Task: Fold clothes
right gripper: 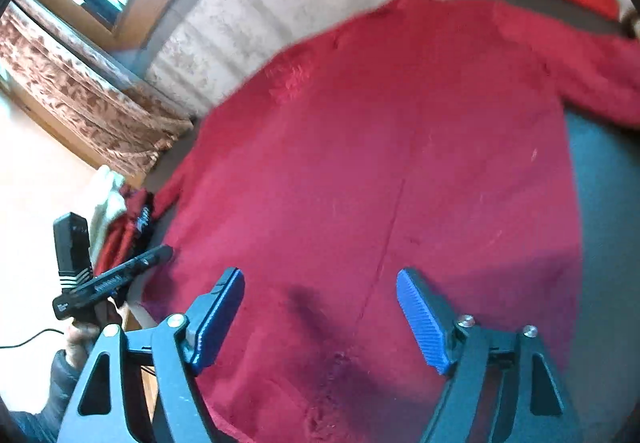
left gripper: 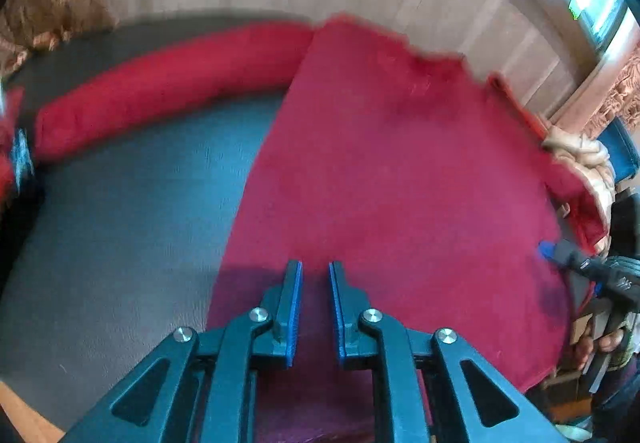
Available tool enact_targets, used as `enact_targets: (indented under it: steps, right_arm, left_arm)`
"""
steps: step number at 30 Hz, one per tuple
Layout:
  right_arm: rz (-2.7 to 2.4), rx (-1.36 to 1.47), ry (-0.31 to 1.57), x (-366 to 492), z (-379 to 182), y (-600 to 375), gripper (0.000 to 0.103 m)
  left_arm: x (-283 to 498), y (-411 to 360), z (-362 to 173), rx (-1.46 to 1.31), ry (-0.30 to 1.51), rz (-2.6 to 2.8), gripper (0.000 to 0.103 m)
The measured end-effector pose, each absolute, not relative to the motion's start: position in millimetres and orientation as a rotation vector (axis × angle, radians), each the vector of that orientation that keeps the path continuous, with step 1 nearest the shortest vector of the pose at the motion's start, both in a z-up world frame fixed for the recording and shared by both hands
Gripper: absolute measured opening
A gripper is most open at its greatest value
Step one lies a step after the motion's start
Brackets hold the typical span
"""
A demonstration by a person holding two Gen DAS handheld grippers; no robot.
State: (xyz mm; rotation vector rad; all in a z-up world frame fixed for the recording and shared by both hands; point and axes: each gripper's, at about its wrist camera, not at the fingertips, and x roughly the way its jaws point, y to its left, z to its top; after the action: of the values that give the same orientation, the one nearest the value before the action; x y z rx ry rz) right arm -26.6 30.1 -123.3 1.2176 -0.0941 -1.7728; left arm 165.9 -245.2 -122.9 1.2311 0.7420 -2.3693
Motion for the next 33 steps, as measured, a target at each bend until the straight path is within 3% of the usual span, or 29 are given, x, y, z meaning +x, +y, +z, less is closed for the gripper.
enact_targets:
  steps: [5,9,13,18,23,27,30,31,33]
  right_arm:
    - [-1.700,1.149,0.001,-9,-125,31,0.097]
    - [-1.667,1.170,0.048,-15,-115,21,0.098]
    - [-1.719,1.130,-0.024,-40,-96,10,0.098]
    - [-1.826,1.047,-0.043,-78,-91,-34,0.098]
    - [-1.871,1.039,-0.024,-100,-115,-59,0.098]
    - [-1.837,1.065,-0.085,-110,-134,-54,0.101]
    - [-1.800,1.061,-0.155,-115,-135,-48,0.102]
    - [-1.794,1.060,-0.162,-115,-136,-48,0.103]
    - [-1.793,1.056,-0.164,-115,-136,-48,0.103]
  left_arm:
    - [210,-247,-123,1.218,0.874,-2.326,0.003]
    - [234,-259,-108,1.125,1.048,-2.334,0.004]
    - [236,-295,-80,0.925,1.077,-2.320,0.012]
    - [173,-346,-67,0.902,1.022,-2.295,0.025]
    - [119,-409,-90,0.898,1.189,-2.181,0.031]
    - [81,-423,-80,0.811,1.037,-2.245,0.033]
    - [46,-433,-110,1.028,1.001,-2.177,0.033]
    - [41,-432,-118,1.079,0.945,-2.161,0.026]
    - [34,-433,-120,1.120,0.768,-2.160,0.025]
